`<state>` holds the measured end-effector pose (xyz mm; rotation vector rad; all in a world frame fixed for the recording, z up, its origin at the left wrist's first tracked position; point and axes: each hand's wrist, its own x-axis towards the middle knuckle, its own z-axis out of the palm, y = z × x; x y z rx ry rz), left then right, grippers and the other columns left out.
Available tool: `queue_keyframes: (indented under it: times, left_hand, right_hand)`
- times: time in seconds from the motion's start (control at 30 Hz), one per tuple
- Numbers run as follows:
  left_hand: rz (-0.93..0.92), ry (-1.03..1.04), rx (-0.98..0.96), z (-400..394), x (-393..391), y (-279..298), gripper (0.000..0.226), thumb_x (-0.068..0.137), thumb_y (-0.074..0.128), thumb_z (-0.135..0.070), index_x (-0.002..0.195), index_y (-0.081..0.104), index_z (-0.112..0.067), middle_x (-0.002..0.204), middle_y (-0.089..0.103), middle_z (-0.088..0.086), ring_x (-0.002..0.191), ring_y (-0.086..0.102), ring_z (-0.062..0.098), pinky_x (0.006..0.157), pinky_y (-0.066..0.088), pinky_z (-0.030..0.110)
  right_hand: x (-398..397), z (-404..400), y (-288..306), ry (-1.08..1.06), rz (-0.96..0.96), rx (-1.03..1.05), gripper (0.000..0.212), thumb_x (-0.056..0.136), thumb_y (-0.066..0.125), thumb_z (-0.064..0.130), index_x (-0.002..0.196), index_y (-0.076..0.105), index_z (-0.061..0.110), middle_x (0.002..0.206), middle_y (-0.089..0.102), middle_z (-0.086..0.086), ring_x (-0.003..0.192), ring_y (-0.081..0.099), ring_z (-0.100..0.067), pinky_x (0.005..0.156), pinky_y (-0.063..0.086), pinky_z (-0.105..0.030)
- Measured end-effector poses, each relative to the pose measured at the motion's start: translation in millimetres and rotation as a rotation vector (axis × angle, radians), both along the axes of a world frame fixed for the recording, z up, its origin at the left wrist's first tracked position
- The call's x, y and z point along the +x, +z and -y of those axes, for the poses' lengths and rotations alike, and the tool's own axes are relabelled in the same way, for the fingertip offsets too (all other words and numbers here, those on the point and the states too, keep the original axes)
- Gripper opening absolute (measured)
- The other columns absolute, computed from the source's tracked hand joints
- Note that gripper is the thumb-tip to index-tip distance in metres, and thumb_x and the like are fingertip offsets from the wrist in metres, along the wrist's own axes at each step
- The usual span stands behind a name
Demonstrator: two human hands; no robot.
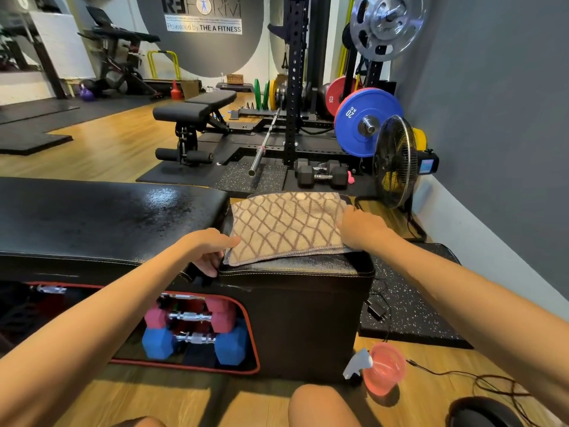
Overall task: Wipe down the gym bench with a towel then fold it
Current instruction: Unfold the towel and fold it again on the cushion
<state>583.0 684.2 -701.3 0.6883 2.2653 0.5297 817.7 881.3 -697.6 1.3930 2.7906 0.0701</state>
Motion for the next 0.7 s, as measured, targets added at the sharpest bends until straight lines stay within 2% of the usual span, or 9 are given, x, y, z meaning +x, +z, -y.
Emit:
queue_keyframes:
  times: [0.1, 0.17, 0.23, 0.3, 0.33, 0.47, 0.57, 0.63, 0.7]
  left_hand:
    - [-0.104, -0.054, 0.010, 2, 3, 2, 0.052, 0.094, 0.055, -0.045, 0.106, 0.048, 0.006, 0.088, 0.065, 0.021, 0.062, 0.068, 0.032, 0.063, 0.061, 0.041]
    - [-0.323, -0.163, 0.091, 4, 4, 1, 0.045, 0.090, 0.060, -0.044, 0.097, 0.046, -0.002, 0.090, 0.062, 0.018, 0.069, 0.067, 0.032, 0.062, 0.057, 0.040]
    - [-0.583, -0.413, 0.295, 3, 1, -4, 0.044, 0.081, 0.069, -0.049, 0.095, 0.048, -0.014, 0.092, 0.053, 0.001, 0.081, 0.056, 0.022, 0.065, 0.044, 0.033]
    - [-0.636, -0.728, 0.420, 4, 1, -5, 0.039, 0.076, 0.072, -0.048, 0.099, 0.053, -0.023, 0.097, 0.048, -0.008, 0.088, 0.050, 0.015, 0.073, 0.043, 0.030]
    - [-0.643, -0.847, 0.407, 4, 2, -5, 0.036, 0.076, 0.072, -0.046, 0.100, 0.053, -0.027, 0.100, 0.048, -0.009, 0.090, 0.050, 0.013, 0.078, 0.044, 0.030]
    - [-0.744, -0.986, 0.279, -1, 9, -1, 0.040, 0.072, 0.068, -0.037, 0.106, 0.051, -0.024, 0.107, 0.050, -0.006, 0.093, 0.051, 0.016, 0.082, 0.046, 0.035]
    - [-0.806, -1.050, 0.170, -5, 15, 8, 0.042, 0.073, 0.067, -0.030, 0.110, 0.048, -0.021, 0.109, 0.047, -0.006, 0.091, 0.048, 0.015, 0.079, 0.046, 0.034]
    - [-0.848, -1.075, 0.119, -8, 17, 11, 0.041, 0.074, 0.065, -0.023, 0.111, 0.045, -0.021, 0.103, 0.042, -0.007, 0.087, 0.046, 0.015, 0.070, 0.040, 0.031]
    - [-0.911, -1.085, 0.120, -11, 19, 9, 0.039, 0.076, 0.059, -0.014, 0.112, 0.045, -0.019, 0.101, 0.043, -0.004, 0.089, 0.051, 0.021, 0.066, 0.034, 0.028]
  right_hand:
    - [11, 5, -10, 0.231, 0.008, 0.462, 0.035, 0.095, 0.052, 0.024, 0.124, 0.046, 0.006, 0.108, 0.055, -0.013, 0.096, 0.056, -0.030, 0.069, 0.047, -0.035]
    - [18, -2, -13, 0.386, -0.090, 0.556, 0.040, 0.090, 0.060, 0.032, 0.120, 0.049, 0.008, 0.106, 0.054, -0.009, 0.092, 0.054, -0.027, 0.071, 0.048, -0.037]
    - [28, -10, -8, 0.580, -0.146, 0.291, 0.040, 0.093, 0.056, 0.038, 0.124, 0.050, 0.014, 0.113, 0.054, -0.002, 0.098, 0.055, -0.021, 0.080, 0.051, -0.036]
    - [37, -9, 3, 0.623, -0.074, -0.055, 0.040, 0.091, 0.057, 0.035, 0.128, 0.054, 0.019, 0.120, 0.051, 0.004, 0.106, 0.053, -0.016, 0.090, 0.048, -0.032]
    - [40, -8, 6, 0.618, -0.019, -0.135, 0.046, 0.088, 0.059, 0.034, 0.131, 0.055, 0.018, 0.122, 0.050, 0.004, 0.109, 0.051, -0.015, 0.094, 0.046, -0.032]
    - [37, -5, 9, 0.583, 0.064, -0.138, 0.062, 0.078, 0.061, 0.039, 0.136, 0.053, 0.018, 0.128, 0.048, 0.003, 0.109, 0.044, -0.012, 0.096, 0.046, -0.034]
    - [32, -2, 12, 0.598, 0.068, -0.066, 0.049, 0.084, 0.064, 0.024, 0.133, 0.058, 0.018, 0.127, 0.055, 0.002, 0.113, 0.051, -0.016, 0.096, 0.048, -0.034]
    - [29, 1, 10, 0.612, 0.052, 0.007, 0.043, 0.087, 0.057, 0.011, 0.129, 0.062, 0.017, 0.127, 0.061, 0.000, 0.115, 0.056, -0.019, 0.095, 0.050, -0.035]
    - [24, 4, 5, 0.602, 0.048, 0.089, 0.040, 0.089, 0.051, 0.008, 0.125, 0.065, 0.016, 0.124, 0.065, -0.002, 0.113, 0.061, -0.023, 0.091, 0.053, -0.038]
